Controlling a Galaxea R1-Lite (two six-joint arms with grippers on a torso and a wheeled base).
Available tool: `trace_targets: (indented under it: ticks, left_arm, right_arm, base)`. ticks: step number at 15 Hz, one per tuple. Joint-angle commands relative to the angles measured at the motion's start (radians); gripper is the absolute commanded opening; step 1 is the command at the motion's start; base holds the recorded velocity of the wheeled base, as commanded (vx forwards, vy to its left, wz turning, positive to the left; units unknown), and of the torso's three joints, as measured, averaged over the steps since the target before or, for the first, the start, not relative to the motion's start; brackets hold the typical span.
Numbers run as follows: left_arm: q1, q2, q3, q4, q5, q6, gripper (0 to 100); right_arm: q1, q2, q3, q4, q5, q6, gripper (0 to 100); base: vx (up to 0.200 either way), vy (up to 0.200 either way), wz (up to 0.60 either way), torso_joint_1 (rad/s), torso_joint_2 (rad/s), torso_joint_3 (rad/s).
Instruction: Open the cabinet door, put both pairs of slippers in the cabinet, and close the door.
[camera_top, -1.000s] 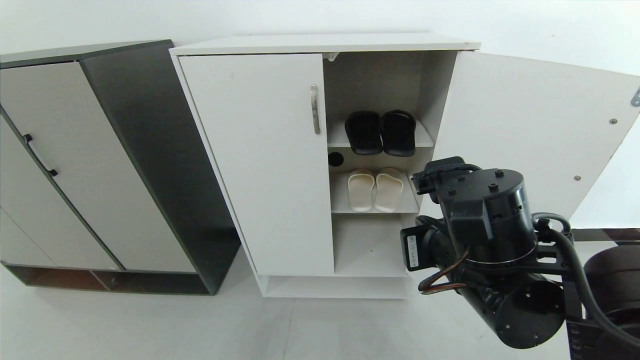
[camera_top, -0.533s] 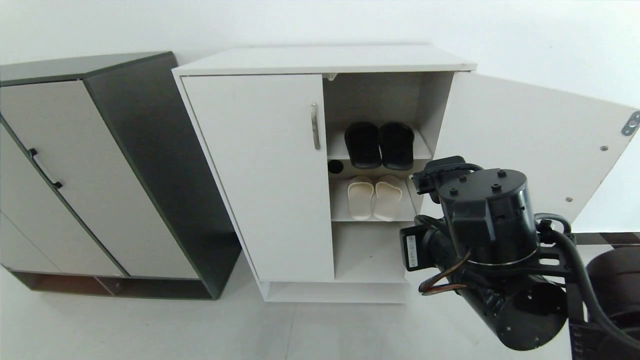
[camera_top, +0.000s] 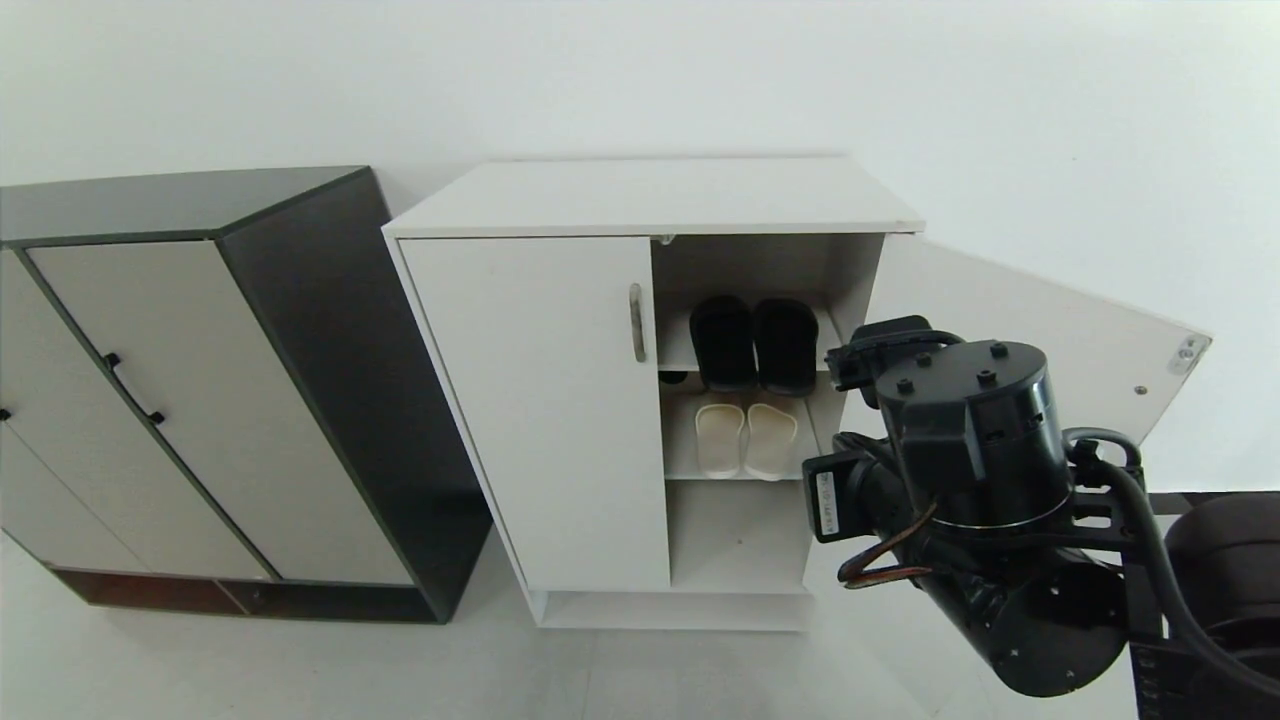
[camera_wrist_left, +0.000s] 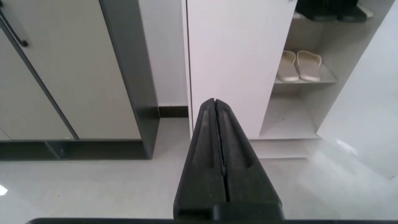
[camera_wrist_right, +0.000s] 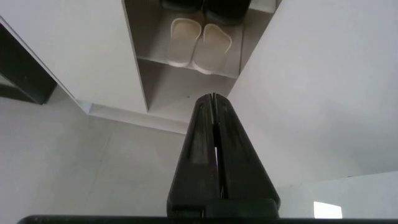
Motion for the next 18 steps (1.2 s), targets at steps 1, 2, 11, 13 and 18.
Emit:
trace_targets:
  ticks: [1,2,11,13,18]
  left_arm:
    - [-0.001,0.001,0.0,0.0,0.001,0.0,0]
    - [0.0,0.001,0.0,-0.001,0.001,0.0,0]
    - [-0.001,0.001,0.0,0.0,0.001,0.0,0]
    - [-0.001,0.001,0.0,0.0,-0.001,0.0,0]
    - [-0.001,0.001,0.0,0.0,0.001,0.0,0]
  right_arm:
    - [0.001,0.001,0.0,-0.001,0.0,0.001,0]
    - [0.001,0.001,0.0,0.001,0.0,-0.001,0]
    - [0.001,-0.002,0.017,-0.001,0.0,-0.013,0]
    - [0.001,-0.004,0.018,-0.001,0.0,-0.013,0]
    - [-0.005,-0.001,0.02,-0.001,0.021,-0.013,0]
  base:
    - [0.0,0.0,0.0,0.149,-0.47,-0.325]
    - [0.0,0.0,0.0,0.163,-0.47,-0.315]
    - [0.0,0.0,0.0,0.193,-0.5,-0.311]
    - [0.0,0.0,0.0,0.234,-0.54,-0.32]
    - [0.0,0.0,0.0,0.196,-0.45,-0.254]
